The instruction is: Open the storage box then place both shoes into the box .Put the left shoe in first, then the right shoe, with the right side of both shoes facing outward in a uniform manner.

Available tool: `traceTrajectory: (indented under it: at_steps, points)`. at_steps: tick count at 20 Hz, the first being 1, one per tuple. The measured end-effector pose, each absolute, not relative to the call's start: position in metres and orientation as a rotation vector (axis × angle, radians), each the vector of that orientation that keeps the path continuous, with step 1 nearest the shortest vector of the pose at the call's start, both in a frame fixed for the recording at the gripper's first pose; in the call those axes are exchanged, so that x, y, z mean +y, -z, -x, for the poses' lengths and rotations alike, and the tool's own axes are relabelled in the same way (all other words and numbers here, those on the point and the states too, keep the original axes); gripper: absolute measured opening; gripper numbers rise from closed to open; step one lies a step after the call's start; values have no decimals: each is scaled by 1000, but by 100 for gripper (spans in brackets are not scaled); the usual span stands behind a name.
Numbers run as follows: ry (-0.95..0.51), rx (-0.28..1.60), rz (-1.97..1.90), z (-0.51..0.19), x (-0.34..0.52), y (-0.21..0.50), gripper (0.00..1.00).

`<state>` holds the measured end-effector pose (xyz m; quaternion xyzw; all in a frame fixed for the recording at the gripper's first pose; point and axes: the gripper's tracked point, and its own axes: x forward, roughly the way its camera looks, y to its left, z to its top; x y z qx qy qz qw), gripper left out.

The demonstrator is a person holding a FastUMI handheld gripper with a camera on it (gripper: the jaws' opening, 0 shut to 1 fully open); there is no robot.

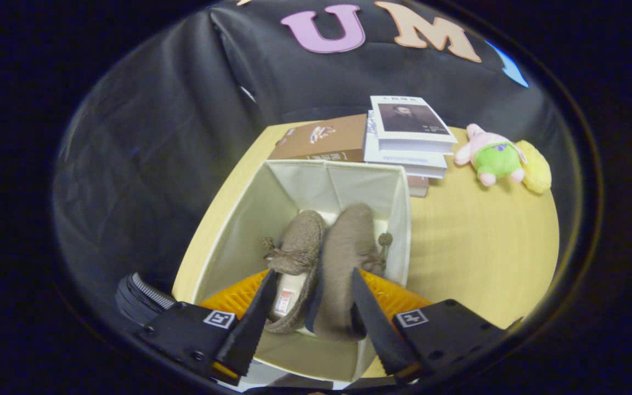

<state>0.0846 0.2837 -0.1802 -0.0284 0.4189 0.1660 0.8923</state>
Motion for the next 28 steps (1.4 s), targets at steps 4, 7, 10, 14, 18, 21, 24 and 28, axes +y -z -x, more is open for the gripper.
traceTrajectory:
  at_steps: [4, 7, 10, 14, 18, 21, 24, 28]
  points:
    - [-339, 782, 86, -85, 266, 161, 73]
    - [-284, 698, 83, -94, 235, 140, 91]
    - [-212, 614, 84, -95, 193, 120, 97]
    - [-115, 505, 81, -93, 129, 98, 97]
    - [-86, 349, 41, -85, 84, 63, 97]
    - [-62, 220, 43, -78, 60, 32, 97]
    - [-66, 89, 64, -68, 48, 0, 97]
    - [-59, 5, 108, -53, 38, -17, 97]
